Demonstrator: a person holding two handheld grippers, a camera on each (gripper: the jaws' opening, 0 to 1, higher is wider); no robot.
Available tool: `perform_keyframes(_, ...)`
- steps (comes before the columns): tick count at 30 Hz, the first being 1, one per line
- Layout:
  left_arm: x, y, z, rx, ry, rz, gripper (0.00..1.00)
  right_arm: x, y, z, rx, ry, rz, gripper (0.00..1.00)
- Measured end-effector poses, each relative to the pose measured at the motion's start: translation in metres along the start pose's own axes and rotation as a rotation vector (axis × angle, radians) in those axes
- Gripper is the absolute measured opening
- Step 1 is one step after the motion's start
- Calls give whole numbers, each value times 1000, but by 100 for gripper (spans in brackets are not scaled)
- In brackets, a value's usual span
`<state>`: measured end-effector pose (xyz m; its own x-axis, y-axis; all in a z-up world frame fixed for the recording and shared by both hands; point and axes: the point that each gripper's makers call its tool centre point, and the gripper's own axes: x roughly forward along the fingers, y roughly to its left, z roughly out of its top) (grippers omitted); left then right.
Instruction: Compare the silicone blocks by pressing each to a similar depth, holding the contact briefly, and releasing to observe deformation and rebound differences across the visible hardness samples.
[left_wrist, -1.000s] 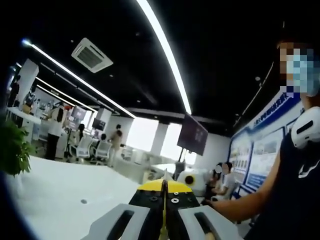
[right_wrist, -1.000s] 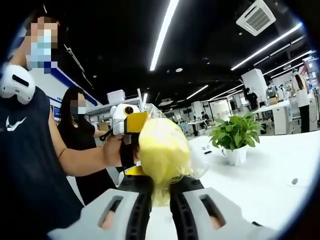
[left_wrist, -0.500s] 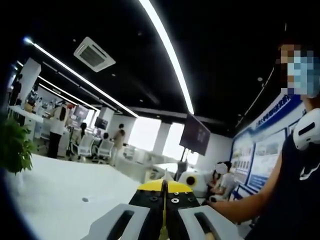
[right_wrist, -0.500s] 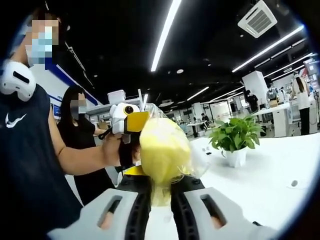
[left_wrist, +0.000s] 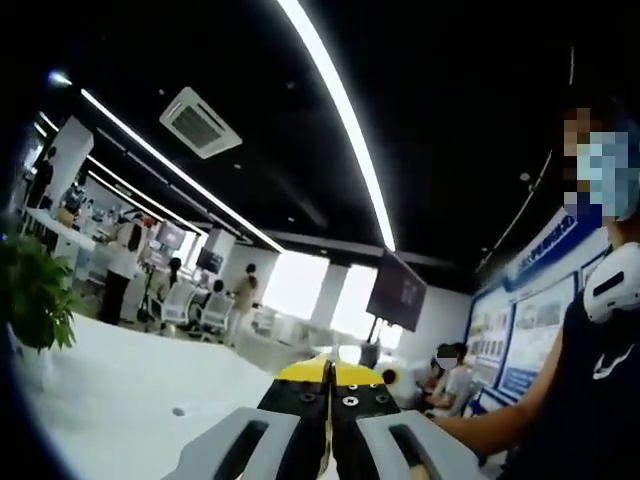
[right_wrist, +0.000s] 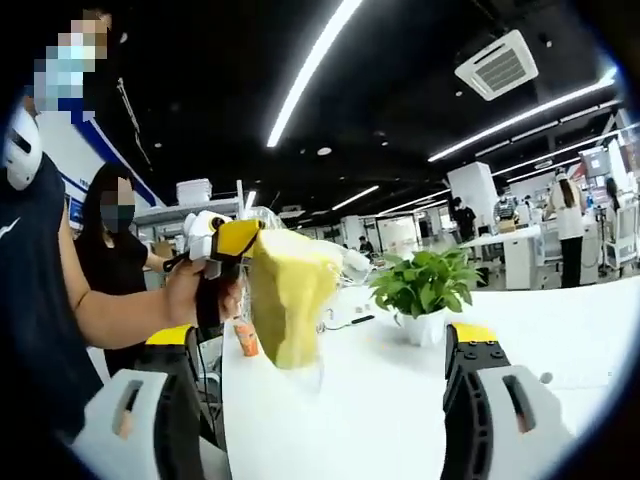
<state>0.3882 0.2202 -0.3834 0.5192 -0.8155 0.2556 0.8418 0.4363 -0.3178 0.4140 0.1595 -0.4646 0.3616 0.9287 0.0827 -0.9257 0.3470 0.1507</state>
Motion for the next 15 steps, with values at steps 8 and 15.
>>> perform_keyframes(8,-3,11,1,5,13,48,0,-21,-12,2,-33,7,-57,96)
perform_keyframes(15,-15,32,-8,-44,31,104,0,-54,-26,-21,-70,68,-112,97)
